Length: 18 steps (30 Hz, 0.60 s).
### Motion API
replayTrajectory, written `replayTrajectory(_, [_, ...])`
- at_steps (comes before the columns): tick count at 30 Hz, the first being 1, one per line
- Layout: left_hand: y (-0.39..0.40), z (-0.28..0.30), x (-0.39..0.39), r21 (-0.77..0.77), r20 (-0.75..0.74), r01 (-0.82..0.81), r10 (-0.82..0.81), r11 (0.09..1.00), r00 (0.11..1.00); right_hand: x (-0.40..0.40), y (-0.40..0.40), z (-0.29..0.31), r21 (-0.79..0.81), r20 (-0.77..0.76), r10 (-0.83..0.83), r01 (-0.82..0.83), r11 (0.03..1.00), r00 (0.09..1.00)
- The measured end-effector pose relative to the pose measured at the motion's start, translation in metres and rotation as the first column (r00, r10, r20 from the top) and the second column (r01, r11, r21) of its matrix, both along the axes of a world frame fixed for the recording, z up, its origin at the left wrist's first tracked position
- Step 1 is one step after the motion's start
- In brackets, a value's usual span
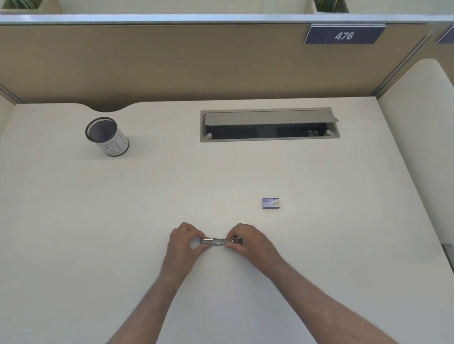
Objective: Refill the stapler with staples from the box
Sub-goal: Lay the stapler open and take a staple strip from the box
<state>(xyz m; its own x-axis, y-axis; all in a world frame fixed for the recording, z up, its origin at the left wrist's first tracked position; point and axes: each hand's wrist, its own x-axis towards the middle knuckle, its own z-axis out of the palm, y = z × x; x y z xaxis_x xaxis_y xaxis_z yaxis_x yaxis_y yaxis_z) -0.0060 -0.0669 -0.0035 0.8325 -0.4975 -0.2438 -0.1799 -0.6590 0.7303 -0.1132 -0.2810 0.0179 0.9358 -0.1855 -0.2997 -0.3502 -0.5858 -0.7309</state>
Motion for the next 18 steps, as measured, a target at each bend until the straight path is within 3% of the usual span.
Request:
replayTrajectory(12, [0.004,0.001,-0.004,0.013,0.048,0.005,-0.006,1.000,0.999,-0.003,-0.013,-0.003,0.125,0.047,-0.023,0.017,0.992,0.999])
replayTrajectory(18, [0.006,0.001,-0.005,0.035,0.055,0.024,-0.026,0.999,0.998,-0.005,-0.064,0.009,0.200,0.112,-0.367,0.341,0.919,0.923])
